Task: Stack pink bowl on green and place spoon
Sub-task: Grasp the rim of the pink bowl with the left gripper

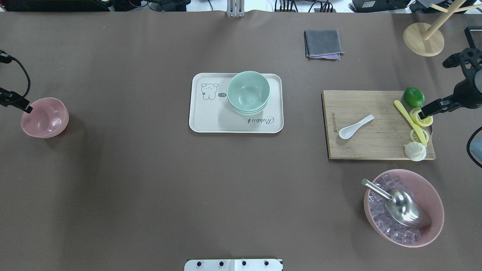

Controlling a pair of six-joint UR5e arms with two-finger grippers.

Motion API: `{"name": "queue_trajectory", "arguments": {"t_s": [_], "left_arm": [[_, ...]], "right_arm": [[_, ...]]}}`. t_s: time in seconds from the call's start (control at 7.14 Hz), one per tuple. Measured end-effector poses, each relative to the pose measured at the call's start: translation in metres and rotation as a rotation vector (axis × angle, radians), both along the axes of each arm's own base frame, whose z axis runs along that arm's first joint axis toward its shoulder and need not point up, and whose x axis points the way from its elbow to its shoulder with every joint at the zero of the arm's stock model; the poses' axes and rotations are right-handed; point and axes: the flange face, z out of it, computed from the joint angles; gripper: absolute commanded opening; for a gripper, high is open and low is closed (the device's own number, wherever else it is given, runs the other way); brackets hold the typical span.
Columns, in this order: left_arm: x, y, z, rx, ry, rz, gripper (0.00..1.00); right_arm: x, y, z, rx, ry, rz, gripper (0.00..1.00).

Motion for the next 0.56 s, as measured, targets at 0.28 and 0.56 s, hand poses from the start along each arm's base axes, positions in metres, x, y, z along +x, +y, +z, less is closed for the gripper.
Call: {"name": "queue_trajectory", "arguments": {"t_s": [0.28,0.56], "left_arm": [[0.0020,-0.0007,-0.0027,0.009,0.012,0.003,0.22],[0.0026,-0.0012,-0.0049,0.013,0.016,0.005,0.16]], "right_arm": [[0.0001,0.0000,-0.0001,0.001,0.001,0.001,1.00],[0.0000,-0.0002,-0.0001,0.001,0.001,0.001,1.00]]}}
